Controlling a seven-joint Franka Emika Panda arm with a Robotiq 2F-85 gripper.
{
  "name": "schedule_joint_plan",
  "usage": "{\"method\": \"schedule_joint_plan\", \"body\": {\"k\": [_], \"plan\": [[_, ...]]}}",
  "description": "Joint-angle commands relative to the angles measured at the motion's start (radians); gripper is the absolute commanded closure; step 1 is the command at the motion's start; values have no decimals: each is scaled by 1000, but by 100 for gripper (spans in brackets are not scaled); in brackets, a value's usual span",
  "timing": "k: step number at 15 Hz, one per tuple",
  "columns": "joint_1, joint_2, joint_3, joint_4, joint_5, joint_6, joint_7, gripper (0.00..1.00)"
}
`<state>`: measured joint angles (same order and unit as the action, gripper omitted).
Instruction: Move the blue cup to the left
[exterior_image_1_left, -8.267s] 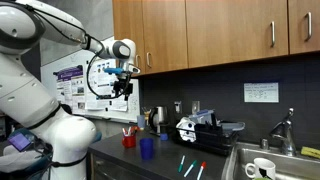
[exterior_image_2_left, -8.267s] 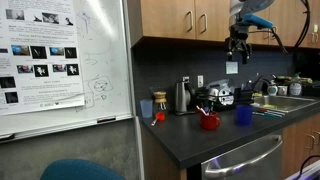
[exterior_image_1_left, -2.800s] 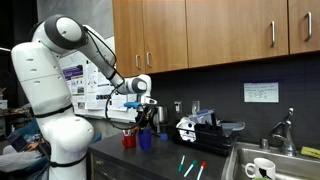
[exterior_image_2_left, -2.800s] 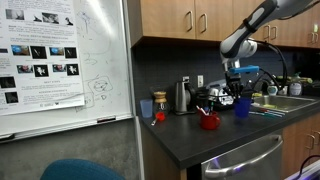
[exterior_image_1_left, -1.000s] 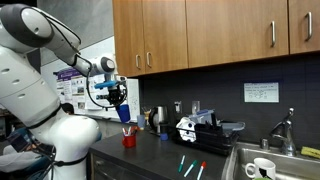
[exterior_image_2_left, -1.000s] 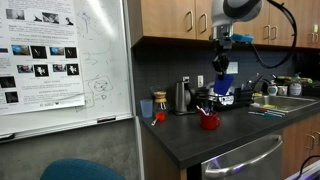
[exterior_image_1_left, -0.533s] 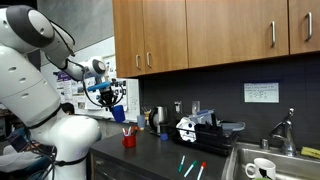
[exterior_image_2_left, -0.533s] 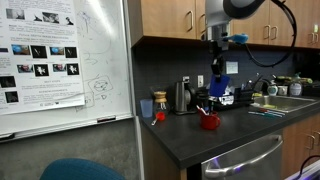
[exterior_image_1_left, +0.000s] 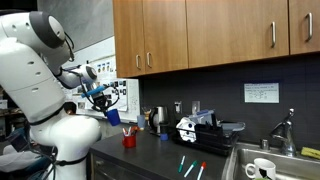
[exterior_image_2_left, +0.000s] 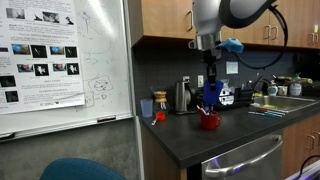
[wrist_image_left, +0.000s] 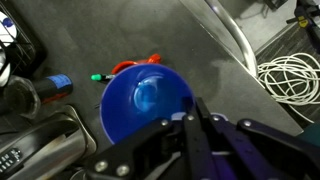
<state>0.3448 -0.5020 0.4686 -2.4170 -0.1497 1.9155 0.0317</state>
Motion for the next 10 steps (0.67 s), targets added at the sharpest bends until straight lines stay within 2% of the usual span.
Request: {"method": "schedule_joint_plan", "body": {"k": [1,6,10], "plan": [[25,135,33,93,-57,-32,2,99],[45,290,64,199,-86,-64,-1,99],[61,405,48,291,-54,-108,-38,99]]}}
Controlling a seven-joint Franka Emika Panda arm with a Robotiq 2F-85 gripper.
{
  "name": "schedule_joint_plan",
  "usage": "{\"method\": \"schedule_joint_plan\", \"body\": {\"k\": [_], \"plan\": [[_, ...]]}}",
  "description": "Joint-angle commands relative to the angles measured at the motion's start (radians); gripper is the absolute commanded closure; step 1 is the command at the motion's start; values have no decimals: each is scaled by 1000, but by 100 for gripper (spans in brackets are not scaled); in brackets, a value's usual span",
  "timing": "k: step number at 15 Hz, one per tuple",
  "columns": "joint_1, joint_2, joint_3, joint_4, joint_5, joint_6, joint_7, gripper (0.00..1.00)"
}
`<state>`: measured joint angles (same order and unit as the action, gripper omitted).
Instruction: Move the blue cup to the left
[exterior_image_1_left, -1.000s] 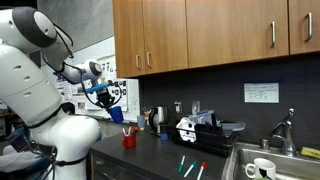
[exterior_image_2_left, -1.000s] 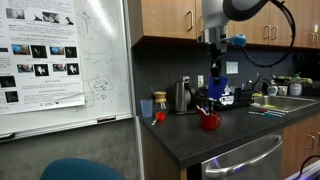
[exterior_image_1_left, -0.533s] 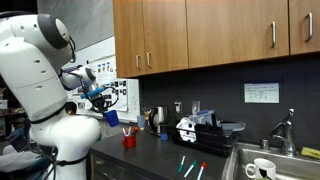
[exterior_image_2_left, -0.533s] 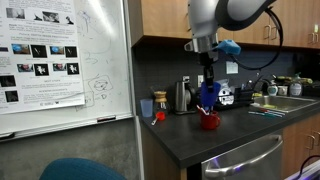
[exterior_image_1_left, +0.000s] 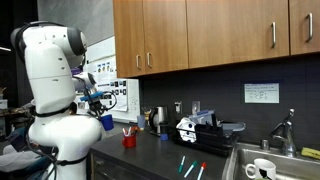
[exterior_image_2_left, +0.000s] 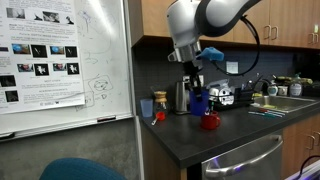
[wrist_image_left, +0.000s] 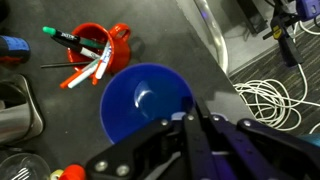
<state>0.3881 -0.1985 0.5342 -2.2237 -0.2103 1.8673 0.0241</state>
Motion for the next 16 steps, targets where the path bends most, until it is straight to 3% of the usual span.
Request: {"method": "schedule_joint_plan", "body": {"k": [1,4,5,16], "plan": [[18,124,-22,119,10,-71,-38,99],[20,175,-34,166,19,-91,-47,99],[25,135,-35,110,2,-49,-22,96],[28,174,-41,147,4,-67,-31,96]]}}
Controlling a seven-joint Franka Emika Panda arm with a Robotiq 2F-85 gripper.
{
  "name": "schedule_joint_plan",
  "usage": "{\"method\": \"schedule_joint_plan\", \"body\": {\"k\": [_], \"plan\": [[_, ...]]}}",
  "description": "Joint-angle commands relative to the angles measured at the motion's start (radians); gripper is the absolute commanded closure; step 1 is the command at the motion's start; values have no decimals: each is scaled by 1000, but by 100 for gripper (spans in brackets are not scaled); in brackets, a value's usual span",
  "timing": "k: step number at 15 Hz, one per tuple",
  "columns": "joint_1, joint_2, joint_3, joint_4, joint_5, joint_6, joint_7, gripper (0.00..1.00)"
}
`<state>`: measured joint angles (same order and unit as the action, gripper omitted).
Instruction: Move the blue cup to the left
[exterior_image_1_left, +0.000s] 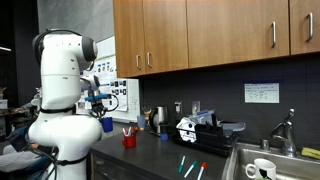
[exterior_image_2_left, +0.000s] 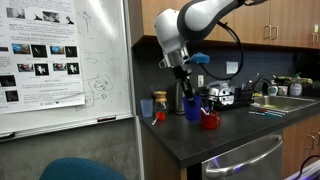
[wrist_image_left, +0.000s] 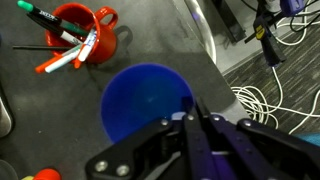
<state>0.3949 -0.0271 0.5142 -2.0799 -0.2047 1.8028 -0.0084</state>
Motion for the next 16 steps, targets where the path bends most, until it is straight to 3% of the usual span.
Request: {"method": "schedule_joint_plan", "body": {"k": [1,9,16], "plan": [[22,2,-21,3,-1,-2,1,96],[19,45,-32,42,-12,4,-4,99],[21,114,-47,45,-23,125,12,99]]}}
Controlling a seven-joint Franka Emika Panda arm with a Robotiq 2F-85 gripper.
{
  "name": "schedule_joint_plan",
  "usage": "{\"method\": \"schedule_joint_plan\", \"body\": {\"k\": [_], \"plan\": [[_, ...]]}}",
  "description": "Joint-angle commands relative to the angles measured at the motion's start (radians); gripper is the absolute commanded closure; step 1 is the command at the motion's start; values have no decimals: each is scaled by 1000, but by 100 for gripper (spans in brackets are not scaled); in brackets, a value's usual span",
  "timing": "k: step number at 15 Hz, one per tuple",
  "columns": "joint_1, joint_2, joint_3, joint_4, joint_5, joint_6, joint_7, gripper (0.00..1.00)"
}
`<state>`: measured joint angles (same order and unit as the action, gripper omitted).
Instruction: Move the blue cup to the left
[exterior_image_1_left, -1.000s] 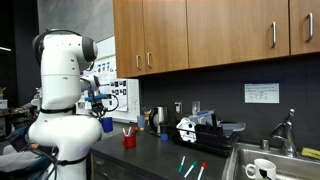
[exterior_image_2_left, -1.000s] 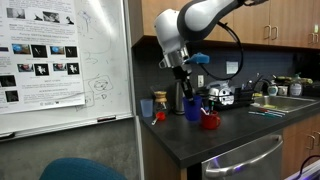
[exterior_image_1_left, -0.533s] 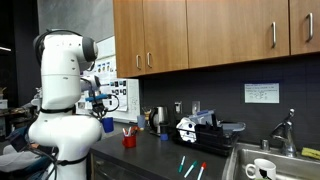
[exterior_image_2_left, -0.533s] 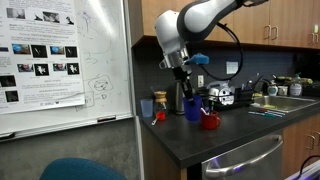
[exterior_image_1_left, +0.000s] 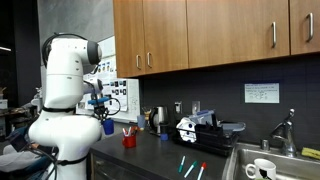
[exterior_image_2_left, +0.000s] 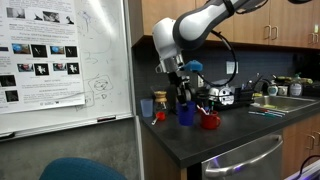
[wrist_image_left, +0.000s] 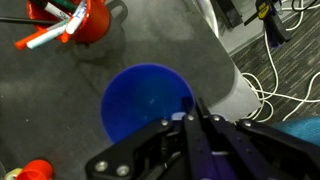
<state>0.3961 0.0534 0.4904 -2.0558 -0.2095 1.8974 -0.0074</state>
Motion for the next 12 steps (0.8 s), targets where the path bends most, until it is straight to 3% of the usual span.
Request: {"method": "schedule_joint_plan", "body": {"k": [1,12], "plan": [[18,43,-28,20,-16,42,13,99],[23,101,-66,8,-66,107,46,99]]}}
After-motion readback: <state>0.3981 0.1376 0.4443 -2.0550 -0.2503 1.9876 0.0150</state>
